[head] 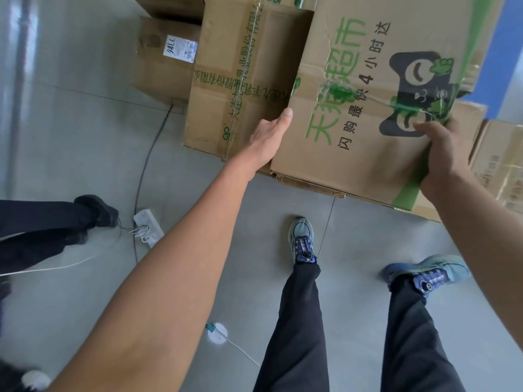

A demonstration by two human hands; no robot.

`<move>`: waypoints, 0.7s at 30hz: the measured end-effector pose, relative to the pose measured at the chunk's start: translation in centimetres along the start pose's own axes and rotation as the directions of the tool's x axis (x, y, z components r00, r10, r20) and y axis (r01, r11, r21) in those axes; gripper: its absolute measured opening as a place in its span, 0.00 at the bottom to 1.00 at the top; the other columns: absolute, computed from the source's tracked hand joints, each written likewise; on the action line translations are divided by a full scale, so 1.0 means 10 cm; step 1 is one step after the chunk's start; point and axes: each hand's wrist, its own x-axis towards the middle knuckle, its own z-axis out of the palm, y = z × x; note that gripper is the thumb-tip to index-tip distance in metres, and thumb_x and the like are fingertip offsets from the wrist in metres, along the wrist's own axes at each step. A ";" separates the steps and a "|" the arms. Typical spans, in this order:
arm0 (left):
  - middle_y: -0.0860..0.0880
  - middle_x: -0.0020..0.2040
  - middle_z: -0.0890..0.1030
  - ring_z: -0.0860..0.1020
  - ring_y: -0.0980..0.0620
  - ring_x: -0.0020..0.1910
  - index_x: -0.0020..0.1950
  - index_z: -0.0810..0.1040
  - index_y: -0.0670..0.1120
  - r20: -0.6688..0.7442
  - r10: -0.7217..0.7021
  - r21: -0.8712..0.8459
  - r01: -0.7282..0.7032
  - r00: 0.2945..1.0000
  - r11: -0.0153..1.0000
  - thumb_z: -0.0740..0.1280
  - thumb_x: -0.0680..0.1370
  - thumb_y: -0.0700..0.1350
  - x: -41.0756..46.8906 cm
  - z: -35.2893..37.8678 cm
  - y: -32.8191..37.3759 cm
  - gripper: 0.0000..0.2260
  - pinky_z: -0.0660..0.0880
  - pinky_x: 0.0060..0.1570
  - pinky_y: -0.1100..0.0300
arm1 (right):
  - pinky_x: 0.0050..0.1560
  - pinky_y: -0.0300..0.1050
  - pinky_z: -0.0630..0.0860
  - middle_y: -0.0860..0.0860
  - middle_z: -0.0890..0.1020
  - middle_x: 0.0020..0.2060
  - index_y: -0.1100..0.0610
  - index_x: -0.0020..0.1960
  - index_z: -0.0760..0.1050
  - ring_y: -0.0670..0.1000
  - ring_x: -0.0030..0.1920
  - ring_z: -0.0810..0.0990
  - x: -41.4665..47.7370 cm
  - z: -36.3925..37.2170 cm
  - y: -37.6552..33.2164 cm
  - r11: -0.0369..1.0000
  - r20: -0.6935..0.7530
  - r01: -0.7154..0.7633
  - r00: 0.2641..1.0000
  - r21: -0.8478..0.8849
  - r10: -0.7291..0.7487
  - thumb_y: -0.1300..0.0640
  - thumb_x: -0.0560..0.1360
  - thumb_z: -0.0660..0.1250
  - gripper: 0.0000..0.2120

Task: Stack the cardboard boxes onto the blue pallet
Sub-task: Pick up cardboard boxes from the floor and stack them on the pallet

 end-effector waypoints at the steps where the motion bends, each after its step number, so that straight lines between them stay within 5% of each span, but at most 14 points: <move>1: 0.49 0.83 0.59 0.56 0.45 0.82 0.83 0.61 0.52 -0.004 0.000 -0.003 0.000 1.000 1.000 0.48 0.83 0.70 -0.01 0.00 -0.01 0.34 0.55 0.76 0.42 | 0.53 0.51 0.79 0.44 0.86 0.47 0.44 0.68 0.75 0.51 0.52 0.83 -0.01 0.01 0.02 1.000 -0.003 -0.001 1.000 0.002 0.001 0.52 0.69 0.69 0.26; 9: 0.51 0.83 0.59 0.58 0.45 0.81 0.83 0.62 0.54 -0.003 -0.020 -0.071 0.020 1.000 0.997 0.50 0.82 0.71 -0.05 0.03 -0.15 0.34 0.59 0.78 0.37 | 0.68 0.64 0.75 0.51 0.83 0.60 0.42 0.69 0.73 0.59 0.63 0.80 -0.06 -0.01 0.18 1.000 0.027 -0.004 1.000 -0.004 0.004 0.52 0.70 0.70 0.28; 17: 0.50 0.84 0.58 0.58 0.45 0.82 0.83 0.61 0.55 -0.007 -0.062 -0.085 0.061 0.998 0.995 0.50 0.80 0.74 0.01 0.05 -0.15 0.37 0.57 0.78 0.35 | 0.70 0.63 0.72 0.52 0.81 0.62 0.46 0.74 0.68 0.58 0.63 0.78 -0.09 0.00 0.22 1.000 0.029 -0.003 1.000 -0.008 0.003 0.51 0.70 0.69 0.33; 21: 0.52 0.84 0.55 0.54 0.49 0.82 0.84 0.58 0.56 -0.120 -0.005 -0.013 0.004 0.993 1.000 0.52 0.82 0.70 0.02 0.15 -0.12 0.33 0.52 0.77 0.46 | 0.69 0.59 0.72 0.51 0.81 0.62 0.45 0.73 0.68 0.55 0.62 0.77 -0.12 0.01 0.19 1.000 0.056 0.012 0.998 -0.015 -0.011 0.50 0.70 0.68 0.31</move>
